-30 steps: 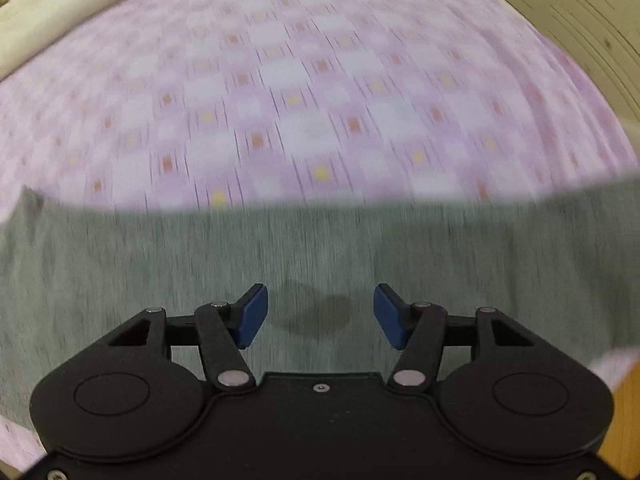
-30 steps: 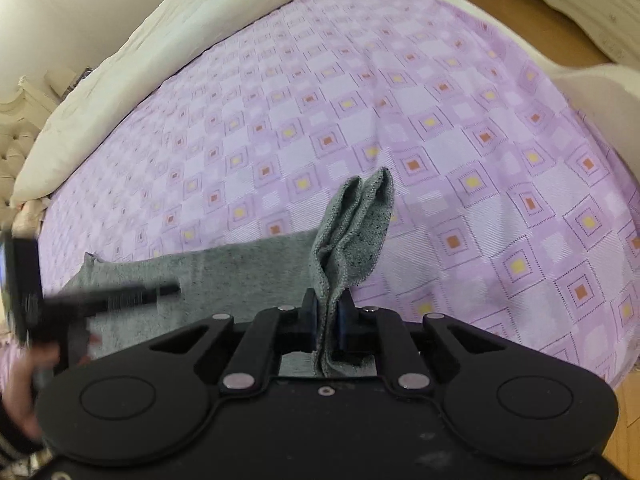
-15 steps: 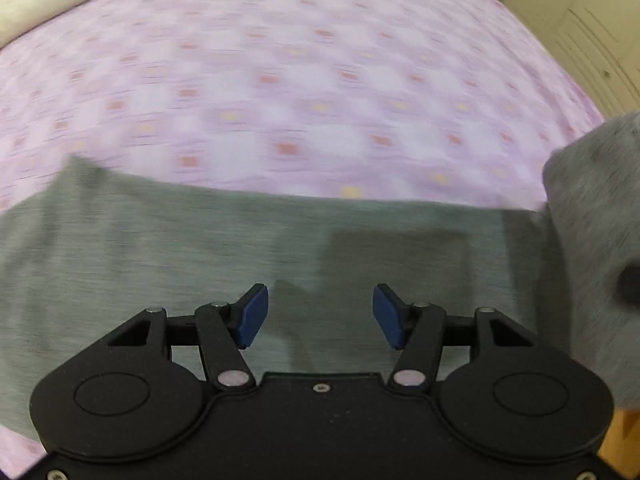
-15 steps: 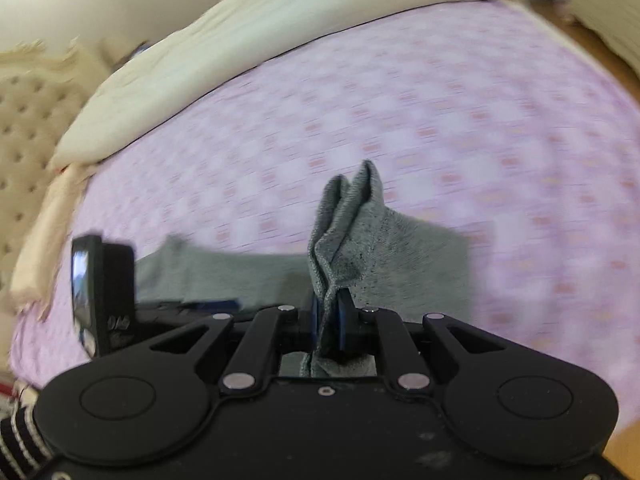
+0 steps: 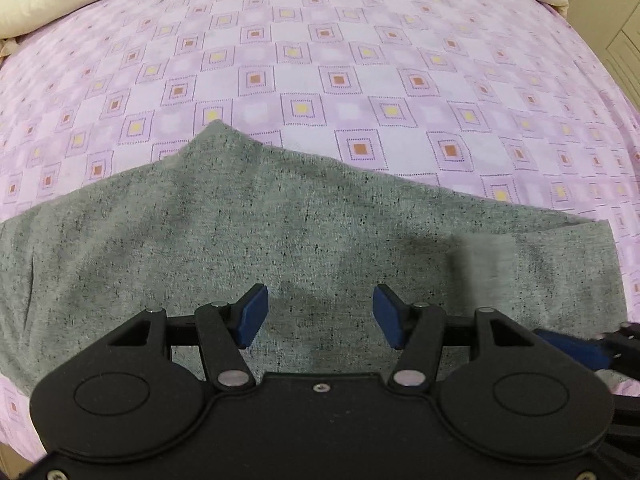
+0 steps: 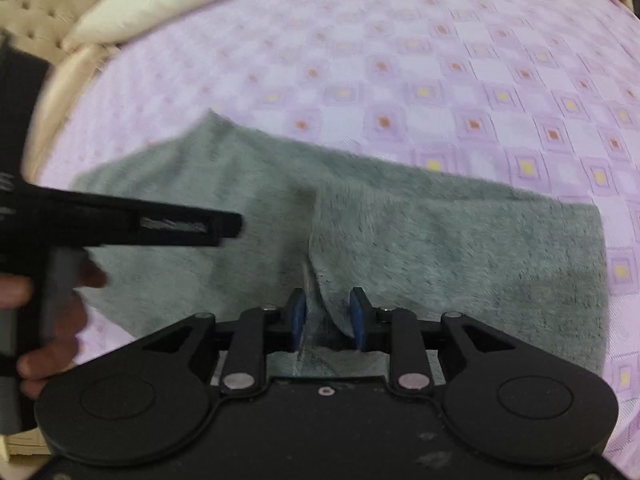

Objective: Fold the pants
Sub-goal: 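Fold the held hem over toward the waist with the right gripper and release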

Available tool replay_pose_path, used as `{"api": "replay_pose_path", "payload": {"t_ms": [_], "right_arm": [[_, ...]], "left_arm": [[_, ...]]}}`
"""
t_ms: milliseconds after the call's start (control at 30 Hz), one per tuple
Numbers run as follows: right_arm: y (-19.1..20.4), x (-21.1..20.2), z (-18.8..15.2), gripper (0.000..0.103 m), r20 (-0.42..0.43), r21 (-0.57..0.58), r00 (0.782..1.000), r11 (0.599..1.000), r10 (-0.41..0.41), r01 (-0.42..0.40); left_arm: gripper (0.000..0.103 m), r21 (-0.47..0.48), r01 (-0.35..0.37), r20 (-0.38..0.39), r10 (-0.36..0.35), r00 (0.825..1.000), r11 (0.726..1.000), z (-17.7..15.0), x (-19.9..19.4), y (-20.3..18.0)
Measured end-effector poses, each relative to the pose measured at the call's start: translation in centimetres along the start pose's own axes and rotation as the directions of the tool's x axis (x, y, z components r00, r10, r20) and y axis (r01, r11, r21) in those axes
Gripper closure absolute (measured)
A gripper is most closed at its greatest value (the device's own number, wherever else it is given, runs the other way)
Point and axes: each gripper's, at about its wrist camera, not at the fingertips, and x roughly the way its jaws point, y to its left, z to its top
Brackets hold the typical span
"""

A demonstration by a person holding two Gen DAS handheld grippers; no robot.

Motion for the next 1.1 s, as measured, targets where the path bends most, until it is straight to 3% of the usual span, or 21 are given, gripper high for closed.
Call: {"api": "replay_pose_path", "payload": {"t_ms": [100,300,433,567,667,800,900,1000,1100], "right_arm": [[-1.2,-1.7,-0.4,0.07,0.026,0.016,0.999,0.999,-0.043,0.043],[-6.2,-2.4,-2.2,0.07,-0.058,0.167,0.98,0.966,-0.188,0.195],[-8.1,-2.7,-3.9,0.07,-0.069,0.252,0.967,0.934,-0.245,0.254],[-9.5,-2.1,-5.6,0.072,-0.107,0.284,0.96,0.917,-0.261,0.281],[-9.8,-1.7,-6.3,0.074,-0.108,0.288,0.961,0.917,-0.255,0.276],[-9.4,-2.2,-5.5,0.073,-0.129,0.247,0.962,0.932,-0.24,0.266],[-9.1,-3.4,-4.6,0.073,-0.048,0.213,0.967,0.943,-0.252,0.256],[-10.1,-3.4,-3.3,0.072,-0.006,0.217,0.946,0.923,-0.324,0.318],[-11.4,-1.7,-2.4,0.072,-0.054,0.224,0.937,0.91,-0.345,0.349]], "left_arm": [[0.041,0.018,0.019,0.025,-0.019,1.0,1.0,0.2,-0.9,-0.4],[0.041,0.086,0.082,0.021,-0.084,0.996,0.993,0.5,-0.9,-2.9],[0.041,0.187,0.111,0.009,-0.115,0.993,0.976,-0.3,-0.5,-5.8],[0.041,0.259,0.074,-0.004,-0.076,0.997,0.963,-1.1,1.3,-8.2],[0.037,0.234,0.052,-0.071,-0.036,0.997,0.971,-2.2,3.3,-8.2],[0.035,0.195,0.061,-0.061,-0.05,0.997,0.979,-3.0,2.9,-7.1],[0.035,0.184,0.049,-0.07,-0.037,0.997,0.982,-3.3,2.5,-6.7],[0.035,0.162,0.026,-0.075,-0.014,0.997,0.986,-3.9,2.2,-6.5],[0.029,0.163,-0.007,-0.067,0.018,0.998,0.987,-4.3,2.6,-7.2]]}}
